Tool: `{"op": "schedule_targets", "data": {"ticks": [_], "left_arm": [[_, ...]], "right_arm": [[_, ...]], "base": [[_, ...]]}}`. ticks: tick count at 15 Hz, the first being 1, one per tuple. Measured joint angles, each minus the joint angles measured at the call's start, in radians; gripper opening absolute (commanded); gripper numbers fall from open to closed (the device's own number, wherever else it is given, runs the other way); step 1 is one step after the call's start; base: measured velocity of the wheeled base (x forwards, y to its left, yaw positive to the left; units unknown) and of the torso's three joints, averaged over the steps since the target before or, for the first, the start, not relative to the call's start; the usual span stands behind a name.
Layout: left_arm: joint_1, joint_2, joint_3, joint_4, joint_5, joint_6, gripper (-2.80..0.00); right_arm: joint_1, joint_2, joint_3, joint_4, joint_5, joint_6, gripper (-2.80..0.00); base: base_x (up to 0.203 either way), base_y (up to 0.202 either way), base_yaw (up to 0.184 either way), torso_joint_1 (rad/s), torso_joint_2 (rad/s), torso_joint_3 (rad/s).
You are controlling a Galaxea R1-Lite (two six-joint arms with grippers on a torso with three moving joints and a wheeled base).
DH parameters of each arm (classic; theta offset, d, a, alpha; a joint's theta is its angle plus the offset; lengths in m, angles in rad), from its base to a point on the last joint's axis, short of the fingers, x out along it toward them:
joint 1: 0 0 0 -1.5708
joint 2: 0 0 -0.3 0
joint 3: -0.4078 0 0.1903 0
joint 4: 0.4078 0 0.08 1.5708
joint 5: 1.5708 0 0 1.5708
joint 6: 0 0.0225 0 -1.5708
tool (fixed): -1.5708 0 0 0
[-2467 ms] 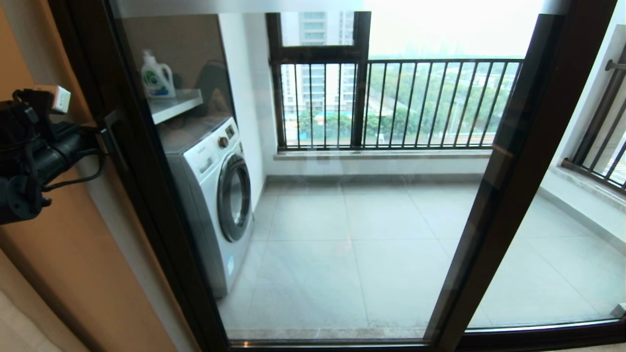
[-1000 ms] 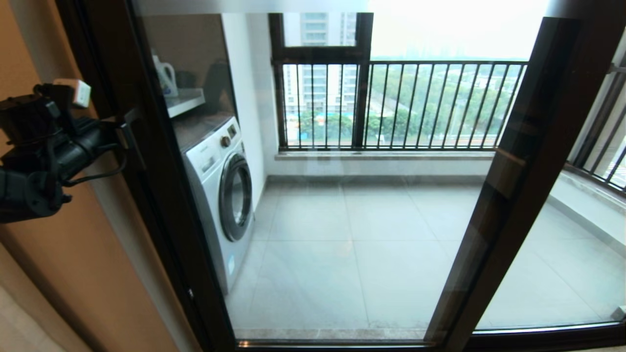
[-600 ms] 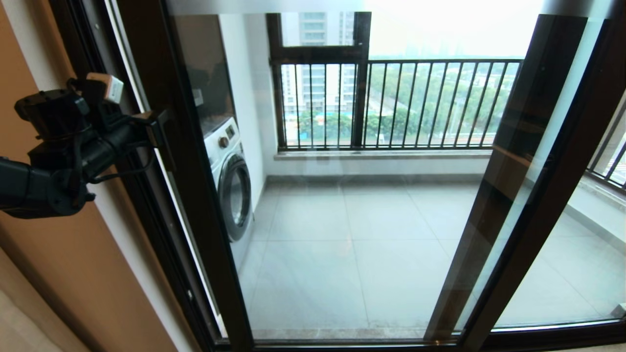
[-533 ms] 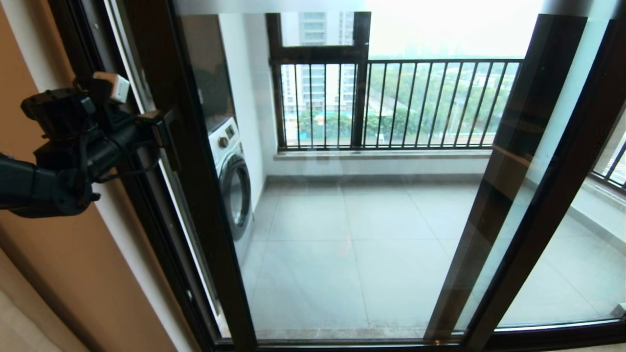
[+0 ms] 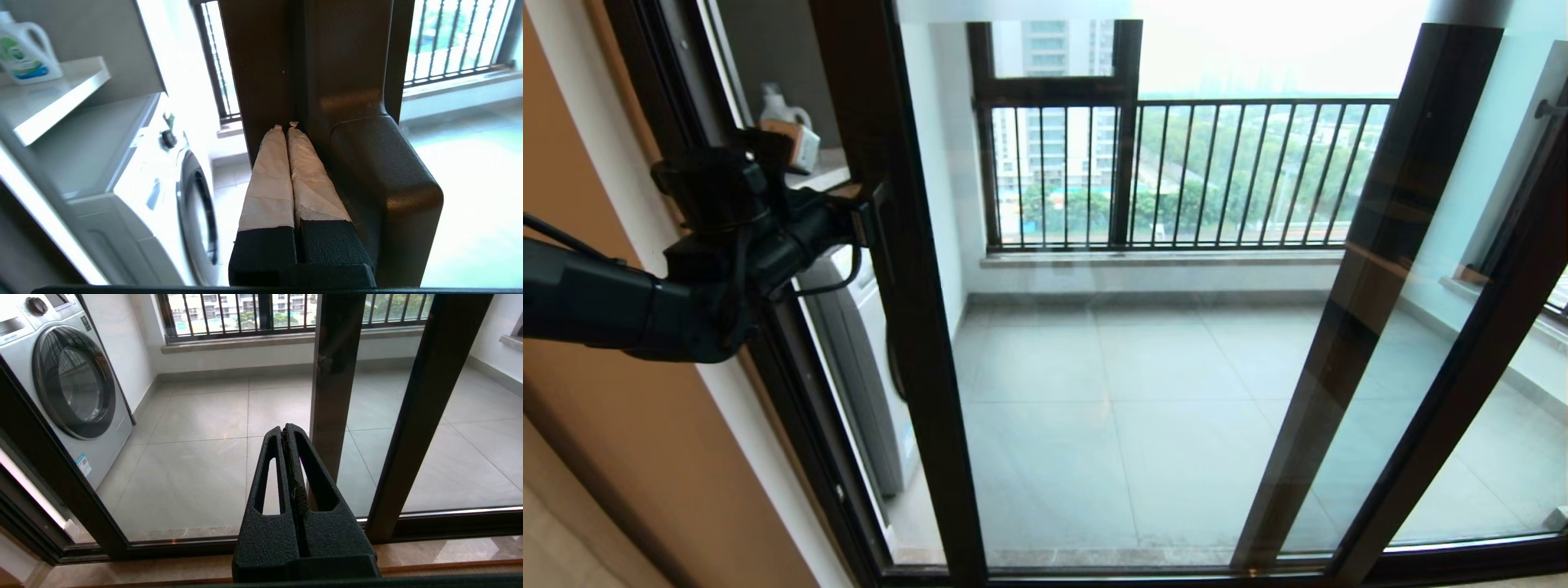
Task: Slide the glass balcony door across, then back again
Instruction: Open the slid door
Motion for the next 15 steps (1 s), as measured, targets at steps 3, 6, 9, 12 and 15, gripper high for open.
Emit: {"op": "schedule_targets", "data": {"ticks": [3,6,9,12,15], "left_arm": [[-0.059,0.005,-0.01,0.018,0.005,0.0,-2.8],[-0.116,0.009,-0.021,0.039,0.01,-0.001,-2.8],[-0.185,0.034,-0.067,0.047,0.07,0.0,-2.8],[-0.255,0.076,-0.145,0.063,0.111,0.0,-2.8],[-0.305,0.112,-0.212,0.108,0.116,0.0,-2.8]], "right_arm": [[-0.001,0.0,0.0,0.0,0.0,0.0,-2.8],[-0.001,0.0,0.0,0.0,0.0,0.0,-2.8],[0.0,0.0,0.0,0.0,0.0,0.0,-2.8],[-0.001,0.0,0.0,0.0,0.0,0.0,-2.8],[-0.001,0.0,0.0,0.0,0.0,0.0,-2.8]], "base": [[0.0,0.0,0.0,0.0,0.0,0.0],[0.0,0.0,0.0,0.0,0.0,0.0],[0.0,0.0,0.0,0.0,0.0,0.0],[0.0,0.0,0.0,0.0,0.0,0.0],[0.0,0.0,0.0,0.0,0.0,0.0]]}}
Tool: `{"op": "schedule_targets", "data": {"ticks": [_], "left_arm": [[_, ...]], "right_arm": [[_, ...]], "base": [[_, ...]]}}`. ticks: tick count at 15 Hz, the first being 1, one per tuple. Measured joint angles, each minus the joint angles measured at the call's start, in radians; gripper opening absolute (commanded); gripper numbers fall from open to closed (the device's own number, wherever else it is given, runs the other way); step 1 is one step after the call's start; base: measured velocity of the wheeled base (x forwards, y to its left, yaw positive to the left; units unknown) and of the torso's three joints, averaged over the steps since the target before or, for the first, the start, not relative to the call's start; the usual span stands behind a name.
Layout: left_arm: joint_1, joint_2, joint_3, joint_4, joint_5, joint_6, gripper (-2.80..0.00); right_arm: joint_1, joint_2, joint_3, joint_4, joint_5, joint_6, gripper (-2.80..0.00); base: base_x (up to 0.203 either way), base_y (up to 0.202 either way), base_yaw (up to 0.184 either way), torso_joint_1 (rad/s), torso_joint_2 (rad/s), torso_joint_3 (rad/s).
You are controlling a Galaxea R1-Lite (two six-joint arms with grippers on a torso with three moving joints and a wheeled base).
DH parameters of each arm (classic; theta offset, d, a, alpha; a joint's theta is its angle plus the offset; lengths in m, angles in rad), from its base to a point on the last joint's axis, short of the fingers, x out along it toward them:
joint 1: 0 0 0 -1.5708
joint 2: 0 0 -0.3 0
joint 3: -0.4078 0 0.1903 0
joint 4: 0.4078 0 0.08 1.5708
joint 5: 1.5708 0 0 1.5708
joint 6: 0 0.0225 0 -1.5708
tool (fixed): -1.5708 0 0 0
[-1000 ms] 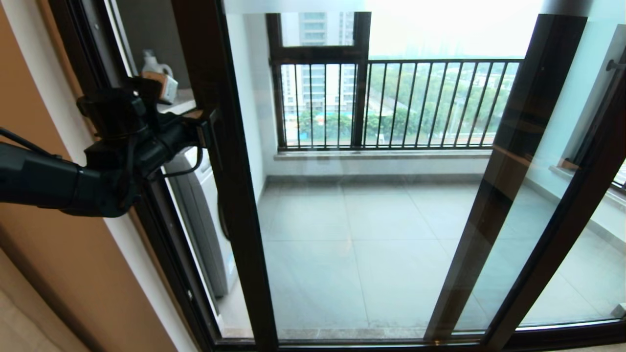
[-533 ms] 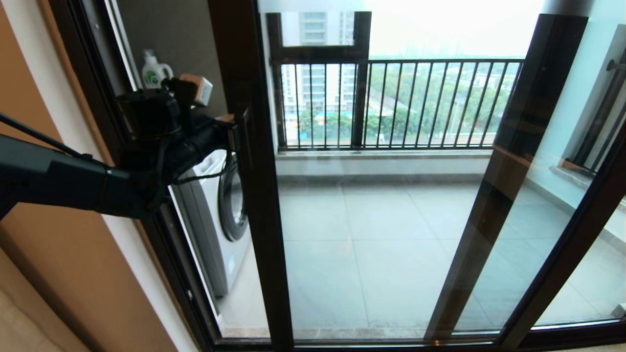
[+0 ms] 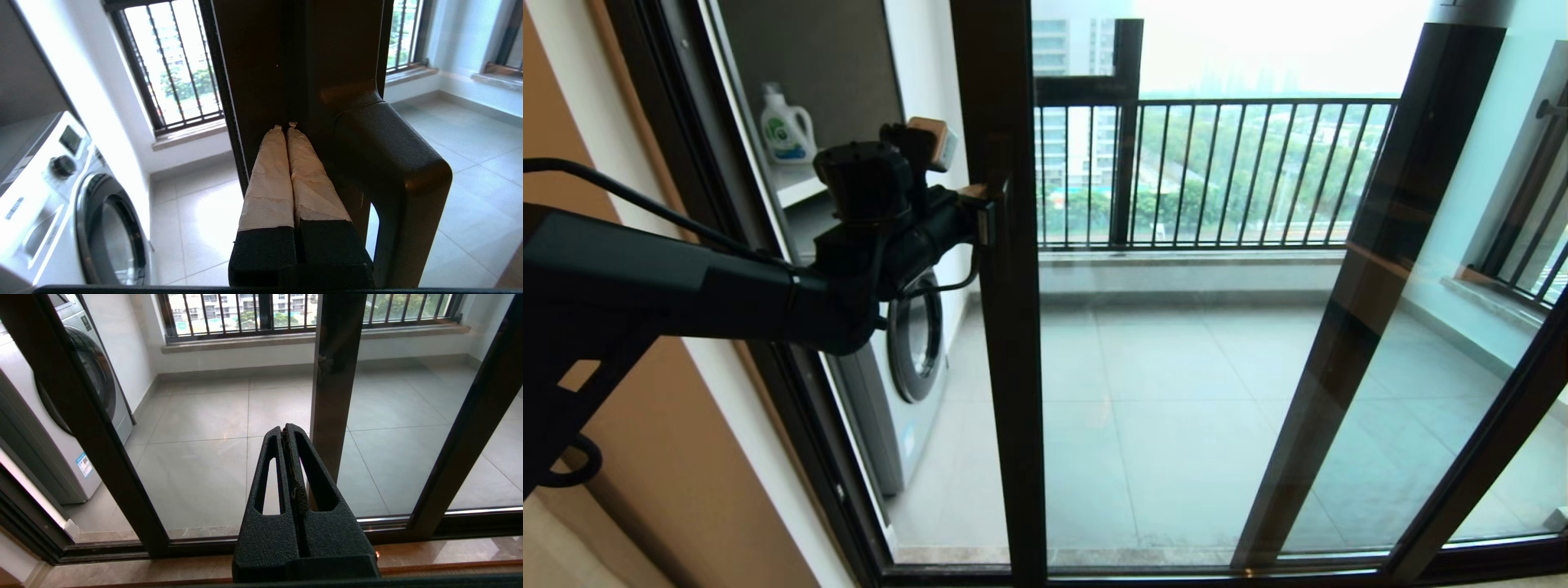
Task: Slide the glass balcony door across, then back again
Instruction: Open the slid door
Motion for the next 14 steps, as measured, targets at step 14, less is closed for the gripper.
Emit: {"op": "schedule_targets", "data": {"ticks": [14], "left_arm": [[-0.092,0.038,-0.06,0.018,0.089,-0.01,-2.8]], "right_arm": [[0.0,0.0,0.0,0.0,0.0,0.0,-2.8]], "base": [[0.0,0.0,0.0,0.0,0.0,0.0]]}}
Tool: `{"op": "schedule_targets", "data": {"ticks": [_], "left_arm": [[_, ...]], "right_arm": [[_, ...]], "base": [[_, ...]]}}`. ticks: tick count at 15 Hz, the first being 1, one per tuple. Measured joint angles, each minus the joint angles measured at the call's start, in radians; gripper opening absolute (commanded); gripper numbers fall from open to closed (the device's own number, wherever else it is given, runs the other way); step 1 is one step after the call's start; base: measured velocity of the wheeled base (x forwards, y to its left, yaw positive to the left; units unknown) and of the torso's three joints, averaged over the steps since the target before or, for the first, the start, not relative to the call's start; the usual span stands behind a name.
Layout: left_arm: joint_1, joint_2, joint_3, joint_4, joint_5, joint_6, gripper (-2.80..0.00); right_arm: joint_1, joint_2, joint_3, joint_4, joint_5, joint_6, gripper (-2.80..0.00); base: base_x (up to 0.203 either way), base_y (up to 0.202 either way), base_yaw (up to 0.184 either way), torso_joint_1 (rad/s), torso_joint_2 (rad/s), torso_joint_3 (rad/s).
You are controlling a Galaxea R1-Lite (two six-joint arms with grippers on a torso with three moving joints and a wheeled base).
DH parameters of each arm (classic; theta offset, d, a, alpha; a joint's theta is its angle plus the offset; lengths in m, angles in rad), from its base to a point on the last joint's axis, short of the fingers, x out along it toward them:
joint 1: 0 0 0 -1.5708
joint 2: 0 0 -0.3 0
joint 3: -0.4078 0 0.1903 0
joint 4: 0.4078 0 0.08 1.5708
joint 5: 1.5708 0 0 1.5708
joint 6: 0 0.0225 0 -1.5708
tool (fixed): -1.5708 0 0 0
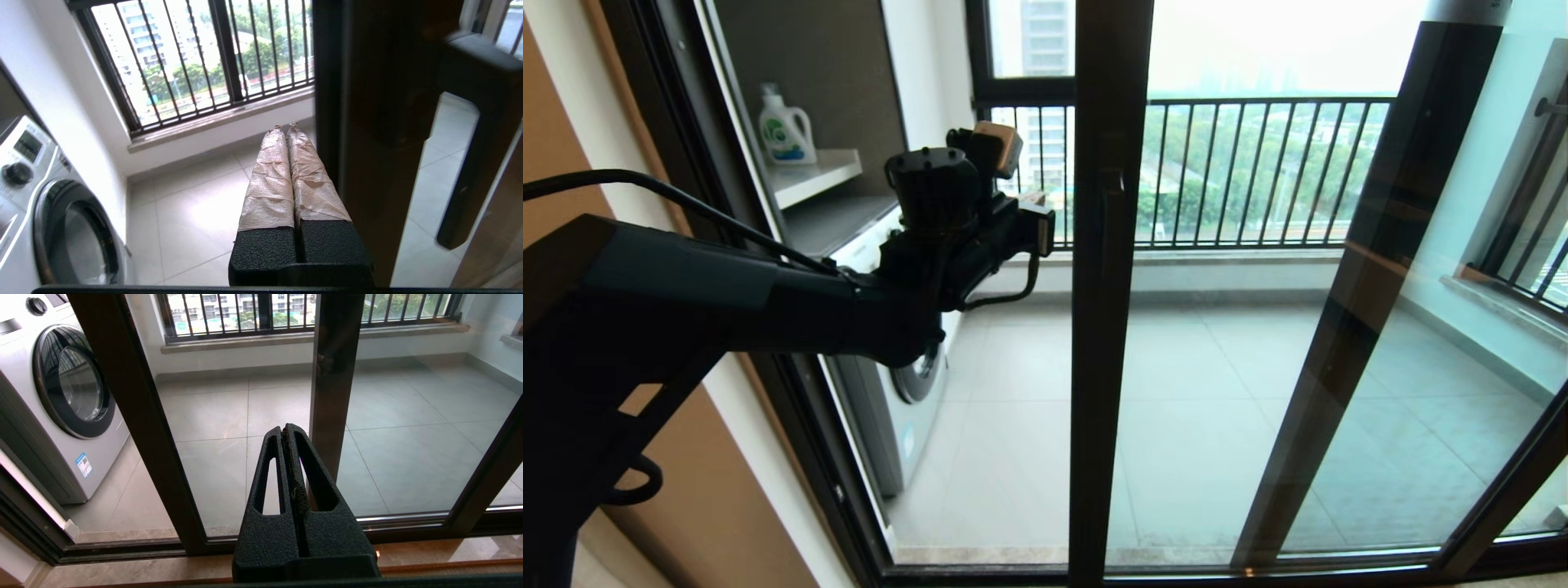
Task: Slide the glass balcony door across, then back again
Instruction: Open the slid door
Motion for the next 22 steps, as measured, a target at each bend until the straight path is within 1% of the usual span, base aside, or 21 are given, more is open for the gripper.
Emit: {"op": "schedule_targets", "data": {"ticks": [2,5,8,10,11,13,16,18,19,20,22], "left_arm": [[0.025,-0.055,0.107,0.0,0.001,0.0,-2.8],[0.068,-0.216,0.34,-0.001,-0.018,-0.017,-2.8],[0.112,-0.455,0.569,0.002,-0.027,-0.061,-2.8],[0.137,-0.641,0.707,0.019,-0.027,-0.074,-2.8],[0.146,-0.741,0.764,0.044,-0.025,-0.078,-2.8],[0.158,-0.954,0.843,0.139,-0.021,-0.084,-2.8],[0.183,-1.282,0.904,0.401,-0.014,-0.09,-2.8],[0.255,-1.457,0.931,0.585,-0.006,-0.11,-2.8],[0.305,-1.519,0.939,0.643,0.0,-0.116,-2.8],[0.358,-1.578,0.948,0.677,0.003,-0.12,-2.8],[0.443,-1.685,0.983,0.695,0.003,-0.124,-2.8]], "right_arm": [[0.0,0.0,0.0,0.0,0.0,0.0,-2.8],[0.0,0.0,0.0,0.0,0.0,0.0,-2.8],[0.001,0.0,0.0,0.0,0.0,0.0,-2.8],[0.001,0.0,0.0,0.0,0.0,0.0,-2.8],[-0.001,0.0,0.0,0.0,0.0,0.0,-2.8],[0.0,0.0,0.0,0.0,0.0,0.0,-2.8],[0.001,0.0,0.0,0.0,0.0,0.0,-2.8],[0.001,0.0,0.0,0.0,0.0,0.0,-2.8],[0.0,0.0,0.0,0.0,0.0,0.0,-2.8],[-0.001,0.0,0.0,0.0,0.0,0.0,-2.8],[-0.001,0.0,0.0,0.0,0.0,0.0,-2.8]], "base": [[0.0,0.0,0.0,0.0,0.0,0.0],[0.0,0.0,0.0,0.0,0.0,0.0],[0.0,0.0,0.0,0.0,0.0,0.0],[0.0,0.0,0.0,0.0,0.0,0.0],[0.0,0.0,0.0,0.0,0.0,0.0],[0.0,0.0,0.0,0.0,0.0,0.0],[0.0,0.0,0.0,0.0,0.0,0.0],[0.0,0.0,0.0,0.0,0.0,0.0],[0.0,0.0,0.0,0.0,0.0,0.0],[0.0,0.0,0.0,0.0,0.0,0.0],[0.0,0.0,0.0,0.0,0.0,0.0]]}}
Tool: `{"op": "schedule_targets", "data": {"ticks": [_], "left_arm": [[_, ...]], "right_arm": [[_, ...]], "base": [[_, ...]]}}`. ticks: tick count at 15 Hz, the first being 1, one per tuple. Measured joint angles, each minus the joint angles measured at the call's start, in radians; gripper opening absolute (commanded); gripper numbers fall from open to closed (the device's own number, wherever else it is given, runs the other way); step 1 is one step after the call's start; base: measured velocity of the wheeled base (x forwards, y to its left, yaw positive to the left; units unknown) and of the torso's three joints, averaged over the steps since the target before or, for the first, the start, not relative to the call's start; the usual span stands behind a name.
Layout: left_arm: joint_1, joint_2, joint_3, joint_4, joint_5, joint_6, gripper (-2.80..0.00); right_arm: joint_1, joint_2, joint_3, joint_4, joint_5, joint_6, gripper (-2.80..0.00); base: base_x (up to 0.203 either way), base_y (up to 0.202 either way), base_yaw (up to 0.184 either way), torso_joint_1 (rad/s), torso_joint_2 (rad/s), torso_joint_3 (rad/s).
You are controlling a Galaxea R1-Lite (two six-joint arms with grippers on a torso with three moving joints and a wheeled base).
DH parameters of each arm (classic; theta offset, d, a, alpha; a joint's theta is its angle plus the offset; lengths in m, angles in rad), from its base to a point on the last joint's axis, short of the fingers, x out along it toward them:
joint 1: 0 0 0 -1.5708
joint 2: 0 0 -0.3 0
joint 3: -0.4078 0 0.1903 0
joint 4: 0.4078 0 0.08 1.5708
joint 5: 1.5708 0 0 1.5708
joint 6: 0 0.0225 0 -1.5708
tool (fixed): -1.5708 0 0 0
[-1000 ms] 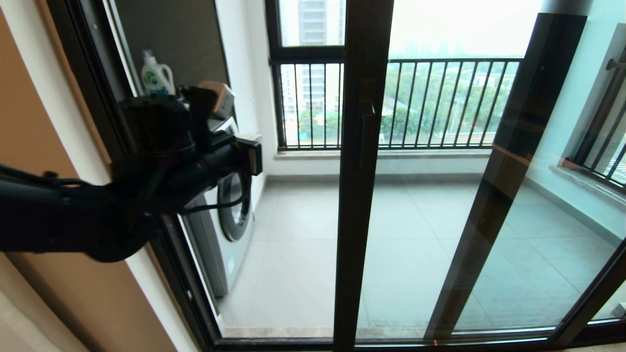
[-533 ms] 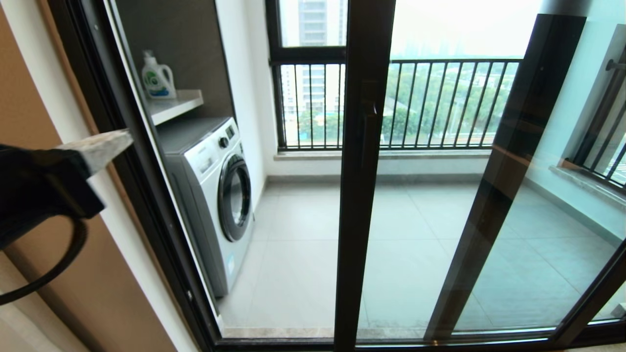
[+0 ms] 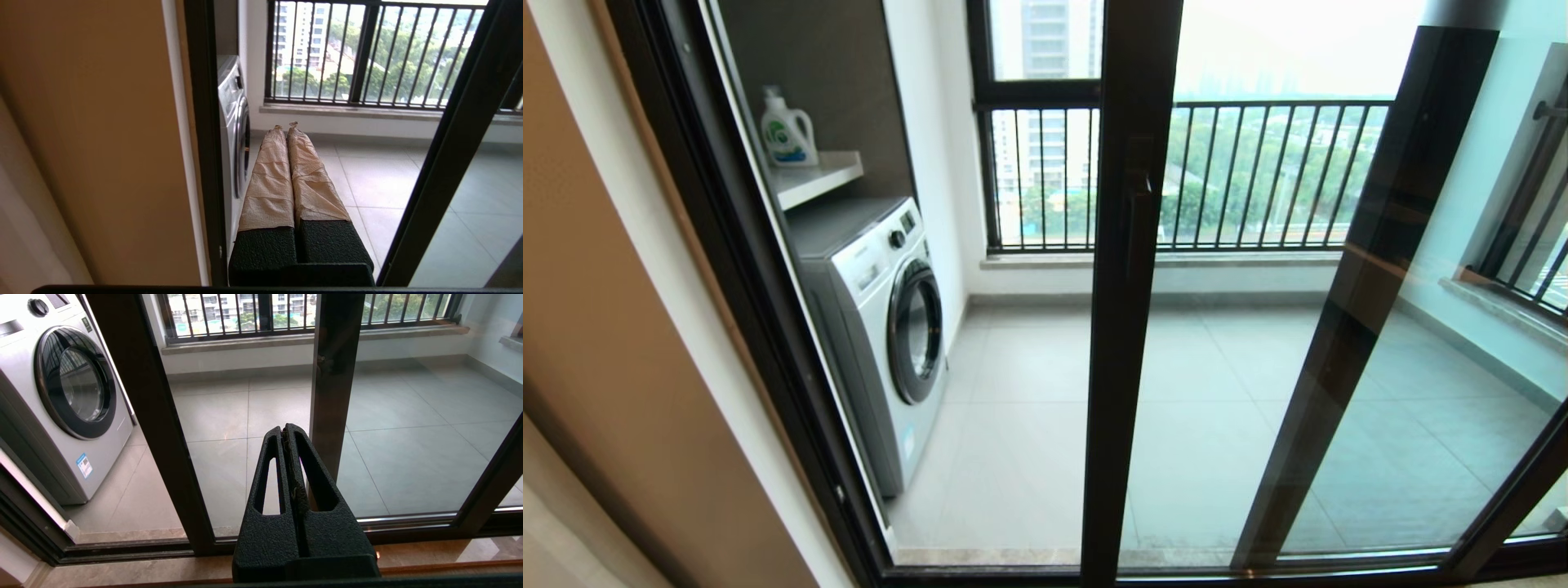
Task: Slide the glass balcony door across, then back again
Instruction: Open the slid door
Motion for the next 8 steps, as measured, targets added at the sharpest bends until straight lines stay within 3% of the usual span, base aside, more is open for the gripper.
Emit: {"op": "schedule_targets", "data": {"ticks": [4,8], "left_arm": [[0.078,-0.257,0.181,0.041,-0.064,0.034,-2.8],[0.093,-0.399,0.48,0.082,-0.092,0.099,-2.8]], "right_arm": [[0.001,0.0,0.0,0.0,0.0,0.0,-2.8],[0.001,0.0,0.0,0.0,0.0,0.0,-2.8]], "base": [[0.0,0.0,0.0,0.0,0.0,0.0],[0.0,0.0,0.0,0.0,0.0,0.0]]}}
